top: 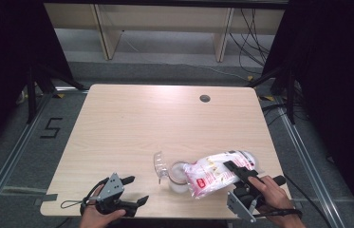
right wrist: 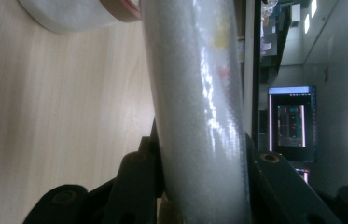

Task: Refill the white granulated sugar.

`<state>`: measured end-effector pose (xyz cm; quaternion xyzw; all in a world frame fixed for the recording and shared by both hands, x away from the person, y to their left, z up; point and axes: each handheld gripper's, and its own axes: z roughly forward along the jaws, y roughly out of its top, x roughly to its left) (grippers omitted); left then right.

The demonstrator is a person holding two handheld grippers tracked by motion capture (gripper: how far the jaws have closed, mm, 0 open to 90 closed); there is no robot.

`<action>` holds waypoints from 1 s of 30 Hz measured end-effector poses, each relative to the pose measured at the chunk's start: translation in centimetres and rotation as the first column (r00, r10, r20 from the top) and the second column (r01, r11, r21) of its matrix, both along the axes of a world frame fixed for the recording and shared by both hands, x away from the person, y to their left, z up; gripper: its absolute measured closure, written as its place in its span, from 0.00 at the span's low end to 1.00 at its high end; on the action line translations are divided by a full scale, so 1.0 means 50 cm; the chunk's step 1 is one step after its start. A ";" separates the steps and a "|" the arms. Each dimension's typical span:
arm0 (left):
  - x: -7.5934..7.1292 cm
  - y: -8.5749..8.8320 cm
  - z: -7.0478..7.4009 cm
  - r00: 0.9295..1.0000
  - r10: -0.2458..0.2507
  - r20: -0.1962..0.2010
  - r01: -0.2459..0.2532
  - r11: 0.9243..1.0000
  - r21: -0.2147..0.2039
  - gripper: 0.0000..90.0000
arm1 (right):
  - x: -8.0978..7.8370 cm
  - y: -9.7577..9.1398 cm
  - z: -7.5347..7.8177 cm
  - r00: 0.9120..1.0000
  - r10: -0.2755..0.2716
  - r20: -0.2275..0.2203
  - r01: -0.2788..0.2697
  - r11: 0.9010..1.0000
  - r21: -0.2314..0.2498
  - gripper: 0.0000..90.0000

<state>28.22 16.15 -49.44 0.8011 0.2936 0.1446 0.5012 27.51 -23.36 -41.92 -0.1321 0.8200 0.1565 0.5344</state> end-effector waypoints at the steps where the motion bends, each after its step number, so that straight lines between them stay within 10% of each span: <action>1: 0.000 0.000 0.000 1.000 -0.003 0.004 0.003 1.000 -0.004 0.19 | 0.002 -0.001 -0.004 1.000 0.001 -0.015 -0.001 1.000 0.015 0.80; 4: 0.000 0.000 0.000 1.000 0.004 -0.002 -0.004 1.000 -0.007 0.19 | 0.009 -0.002 -0.003 1.000 0.027 -0.017 -0.027 1.000 0.010 0.80; 6: 0.000 0.001 0.000 1.000 0.003 0.001 -0.003 1.000 -0.003 0.19 | 0.009 -0.009 -0.015 0.997 -0.003 -0.080 0.012 0.993 0.116 0.80; 15: 0.001 0.001 0.000 1.000 0.001 0.006 -0.001 1.000 -0.004 0.19 | 0.027 -0.028 -0.016 0.989 0.051 -0.137 -0.017 0.972 0.236 0.83; 21: 0.000 0.000 0.000 1.000 0.003 0.004 -0.003 1.000 -0.007 0.19 | 0.038 -0.044 -0.035 0.962 0.050 -0.269 0.065 0.914 0.401 0.83; 30: 0.000 0.001 0.002 1.000 0.001 0.005 -0.001 1.000 0.002 0.19 | 0.064 -0.051 -0.052 0.939 0.085 -0.333 0.110 0.844 0.525 0.84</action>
